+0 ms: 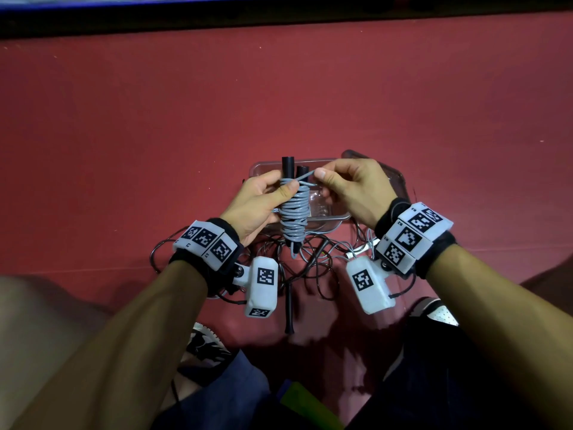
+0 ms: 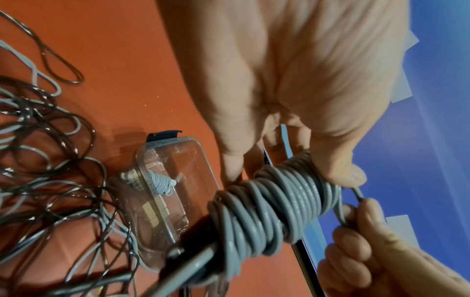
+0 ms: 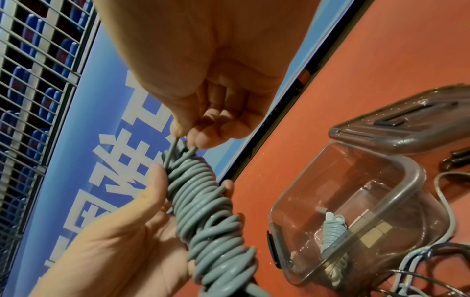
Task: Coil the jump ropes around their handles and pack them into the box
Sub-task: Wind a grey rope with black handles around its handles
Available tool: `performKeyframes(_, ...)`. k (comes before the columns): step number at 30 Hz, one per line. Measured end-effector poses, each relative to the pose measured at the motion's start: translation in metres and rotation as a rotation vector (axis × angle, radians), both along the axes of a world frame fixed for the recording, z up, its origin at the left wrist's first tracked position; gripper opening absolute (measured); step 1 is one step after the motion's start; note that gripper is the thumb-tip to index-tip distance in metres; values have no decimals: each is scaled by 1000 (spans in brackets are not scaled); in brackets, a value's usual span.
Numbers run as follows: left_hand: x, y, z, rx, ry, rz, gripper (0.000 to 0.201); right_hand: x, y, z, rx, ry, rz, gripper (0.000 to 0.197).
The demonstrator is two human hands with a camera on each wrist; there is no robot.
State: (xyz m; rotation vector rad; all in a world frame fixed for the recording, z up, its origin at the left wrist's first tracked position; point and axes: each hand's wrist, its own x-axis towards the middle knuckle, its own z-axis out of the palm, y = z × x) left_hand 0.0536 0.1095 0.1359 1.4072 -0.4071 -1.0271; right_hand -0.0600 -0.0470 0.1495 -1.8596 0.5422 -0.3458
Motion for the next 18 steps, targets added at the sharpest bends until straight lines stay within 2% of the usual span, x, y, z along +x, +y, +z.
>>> performKeyframes(5,1,0,0,3,-7,-54,27,0,0,-1,-3,41,4,24)
performKeyframes(9,2,1,-2,-4,3,-72,34,-1,0,-3,18,16,13,22)
performKeyframes(18,3,-1,0,-106,60,-1,39,0,6,4,183,4,38,24)
